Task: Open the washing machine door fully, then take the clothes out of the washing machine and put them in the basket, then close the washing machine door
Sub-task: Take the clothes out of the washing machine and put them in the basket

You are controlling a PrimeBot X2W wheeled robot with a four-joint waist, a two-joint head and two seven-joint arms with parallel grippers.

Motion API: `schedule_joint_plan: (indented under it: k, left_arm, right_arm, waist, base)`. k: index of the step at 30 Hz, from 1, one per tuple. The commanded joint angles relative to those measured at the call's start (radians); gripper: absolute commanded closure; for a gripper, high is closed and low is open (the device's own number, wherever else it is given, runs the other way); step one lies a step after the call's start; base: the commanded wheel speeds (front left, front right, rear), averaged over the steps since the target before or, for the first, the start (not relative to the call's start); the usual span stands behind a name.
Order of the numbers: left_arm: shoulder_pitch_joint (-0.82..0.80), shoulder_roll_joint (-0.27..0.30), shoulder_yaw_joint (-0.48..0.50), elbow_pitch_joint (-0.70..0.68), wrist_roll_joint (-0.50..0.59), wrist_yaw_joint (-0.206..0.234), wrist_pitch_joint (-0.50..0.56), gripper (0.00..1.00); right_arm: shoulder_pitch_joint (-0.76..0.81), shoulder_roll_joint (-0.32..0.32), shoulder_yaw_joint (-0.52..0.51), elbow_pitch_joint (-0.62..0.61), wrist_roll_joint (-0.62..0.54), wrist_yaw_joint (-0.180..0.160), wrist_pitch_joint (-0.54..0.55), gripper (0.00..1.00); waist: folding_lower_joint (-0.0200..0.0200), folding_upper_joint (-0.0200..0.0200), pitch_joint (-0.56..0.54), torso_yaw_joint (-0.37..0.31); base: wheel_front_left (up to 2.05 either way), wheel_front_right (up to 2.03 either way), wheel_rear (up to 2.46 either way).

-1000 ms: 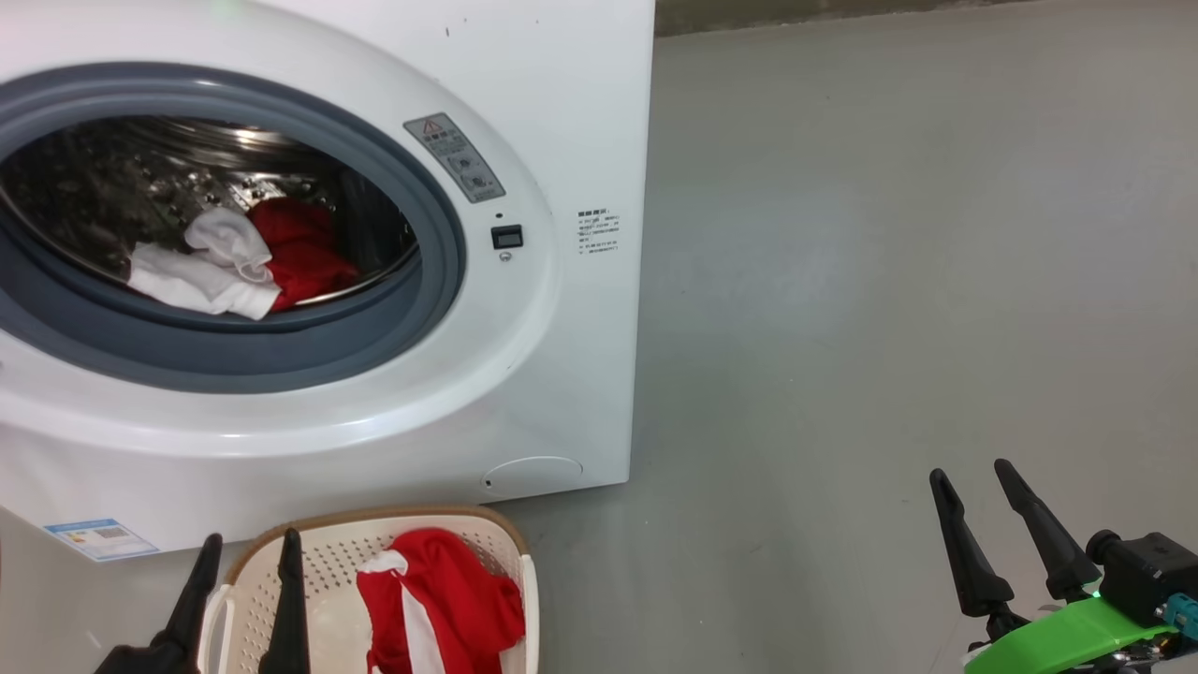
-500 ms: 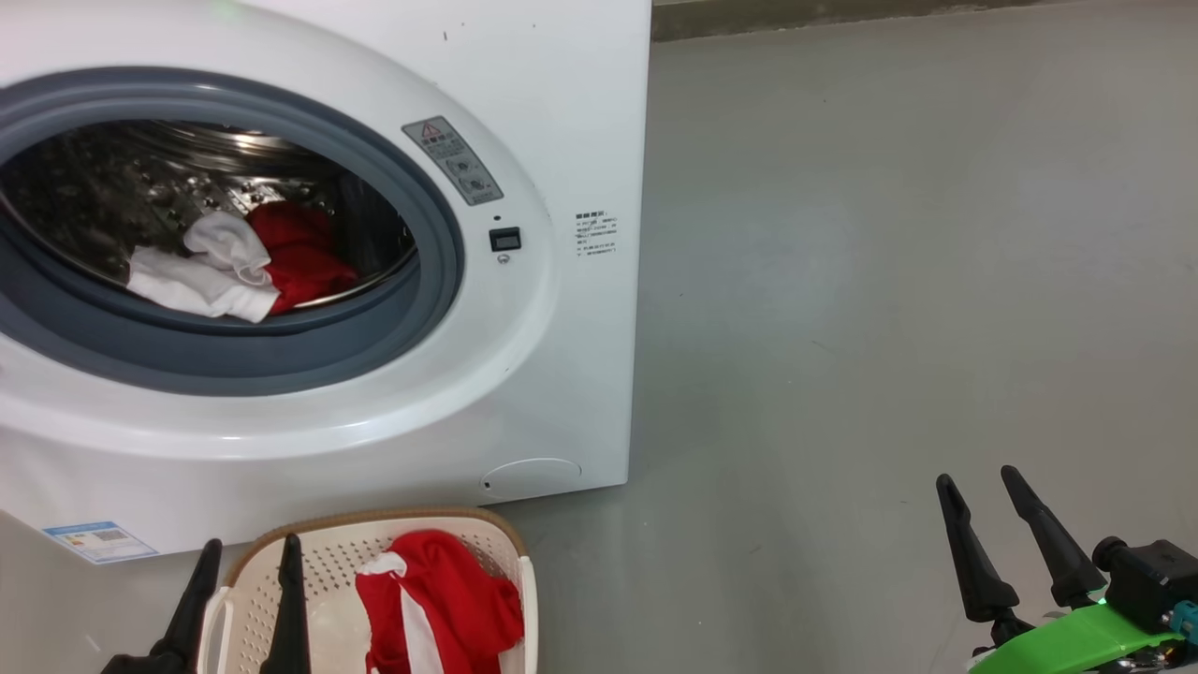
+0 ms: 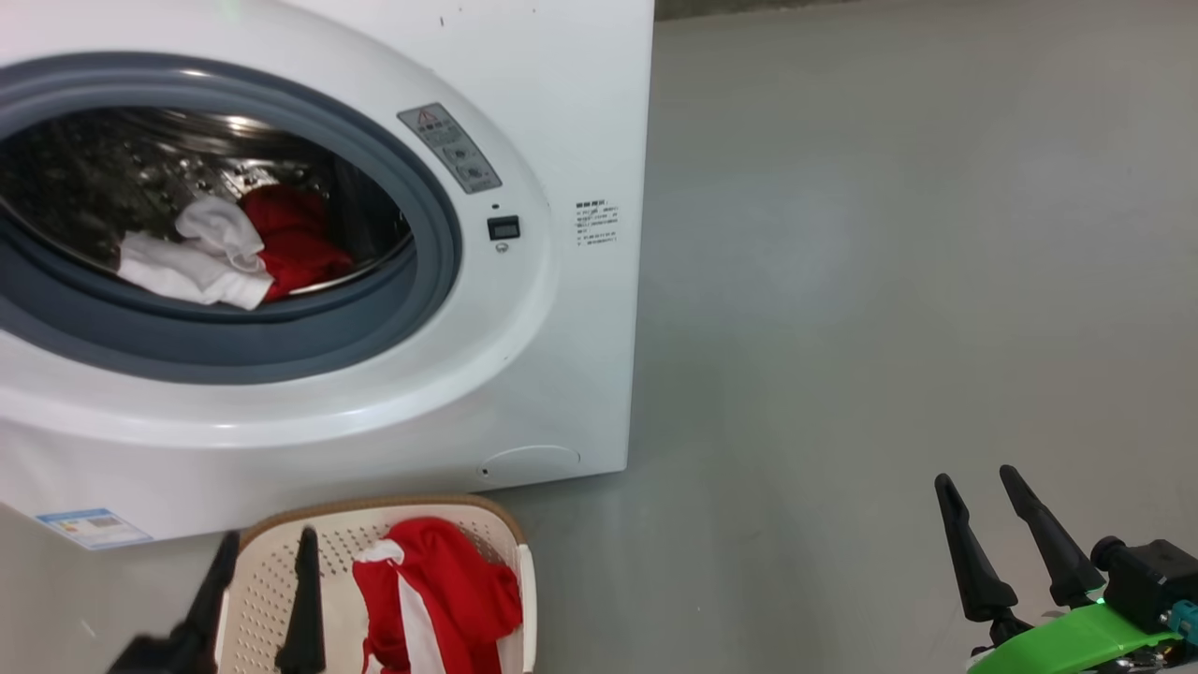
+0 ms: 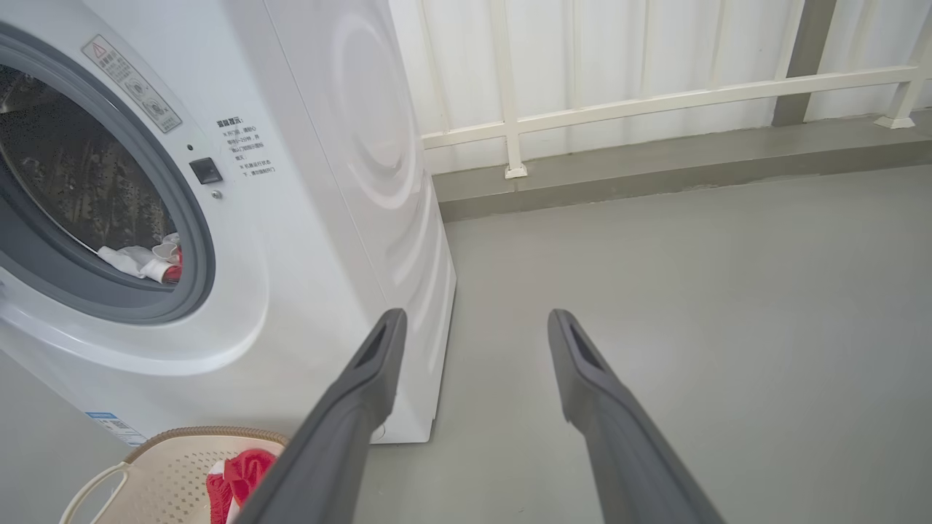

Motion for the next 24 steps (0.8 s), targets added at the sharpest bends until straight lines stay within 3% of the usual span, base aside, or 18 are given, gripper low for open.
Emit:
schedule_joint_plan:
  k: [1, 14, 24]
  left_arm:
    - [-0.068, 0.011, 0.028, -0.008, -0.001, 0.005, -0.005, 0.00]
    - [-0.398, 0.076, 0.023, 0.302, 0.070, 0.026, -0.005, 0.00]
    - [-0.715, 0.189, -0.003, 0.568, 0.128, 0.071, 0.062, 0.00]
  right_arm:
    - [-0.031, -0.016, 0.023, -0.025, -0.011, 0.006, -0.006, 0.00]
    - [-0.114, -0.003, 0.043, -0.030, -0.004, 0.006, -0.006, 0.00]
    - [-0.172, 0.009, 0.046, -0.031, 0.003, 0.006, -0.006, 0.00]
  waist:
    - [0.0000, 0.0000, 0.019, 0.002]
    - [0.0000, 0.0000, 0.159, -0.037]
    - [0.0000, 0.0000, 0.247, -0.074]
  base:
    - [0.00, 0.00, 0.00]
    - [0.00, 0.00, 0.00]
    - [0.00, 0.00, 0.00]
